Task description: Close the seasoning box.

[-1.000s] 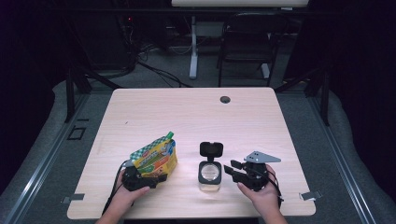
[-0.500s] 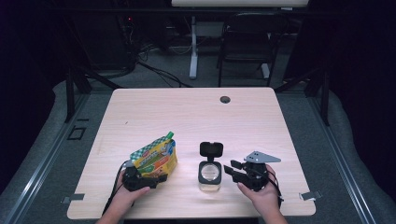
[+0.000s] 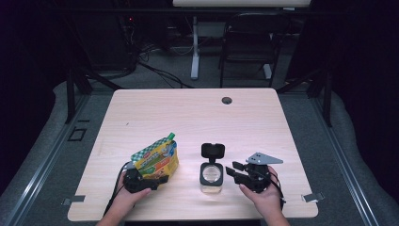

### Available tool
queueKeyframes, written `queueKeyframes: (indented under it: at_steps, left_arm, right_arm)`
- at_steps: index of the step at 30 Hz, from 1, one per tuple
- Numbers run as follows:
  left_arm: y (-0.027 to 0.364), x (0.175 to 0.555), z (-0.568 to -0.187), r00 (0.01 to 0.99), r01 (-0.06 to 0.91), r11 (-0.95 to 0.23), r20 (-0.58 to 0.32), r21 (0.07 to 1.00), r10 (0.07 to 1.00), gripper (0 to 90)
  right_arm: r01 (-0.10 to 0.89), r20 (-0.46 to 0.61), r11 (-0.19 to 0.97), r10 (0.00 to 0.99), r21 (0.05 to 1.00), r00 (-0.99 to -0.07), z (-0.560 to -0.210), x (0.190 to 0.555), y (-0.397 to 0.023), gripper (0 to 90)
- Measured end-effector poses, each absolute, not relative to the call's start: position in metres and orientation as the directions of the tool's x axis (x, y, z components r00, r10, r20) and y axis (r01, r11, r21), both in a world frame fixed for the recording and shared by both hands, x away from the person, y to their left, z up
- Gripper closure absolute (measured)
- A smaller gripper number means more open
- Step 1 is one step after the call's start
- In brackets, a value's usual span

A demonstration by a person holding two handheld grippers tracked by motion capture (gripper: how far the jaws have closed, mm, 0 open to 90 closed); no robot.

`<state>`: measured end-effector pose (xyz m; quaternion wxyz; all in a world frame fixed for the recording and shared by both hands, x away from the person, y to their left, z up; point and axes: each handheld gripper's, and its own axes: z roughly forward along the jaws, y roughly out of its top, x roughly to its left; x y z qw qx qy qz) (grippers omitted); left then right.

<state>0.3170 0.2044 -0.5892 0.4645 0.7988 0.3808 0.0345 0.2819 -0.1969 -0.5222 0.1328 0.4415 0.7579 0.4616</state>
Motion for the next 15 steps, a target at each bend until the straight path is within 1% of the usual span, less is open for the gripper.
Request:
queueKeyframes:
  at_steps: [2,15]
  left_arm:
    - [0.2047,0.3168,-0.5889,0.71,0.571,-0.28,-0.292,0.772,0.641,38.4]
    - [0.204,0.3162,-0.5885,0.717,0.557,-0.281,-0.281,0.782,0.639,43.3]
  right_arm:
    - [0.546,0.206,0.186,0.79,0.817,-0.577,-0.5222,0.282,-0.1969,61.3]
    - [0.546,0.206,0.185,0.791,0.817,-0.576,-0.5222,0.2821,-0.1971,61.3]
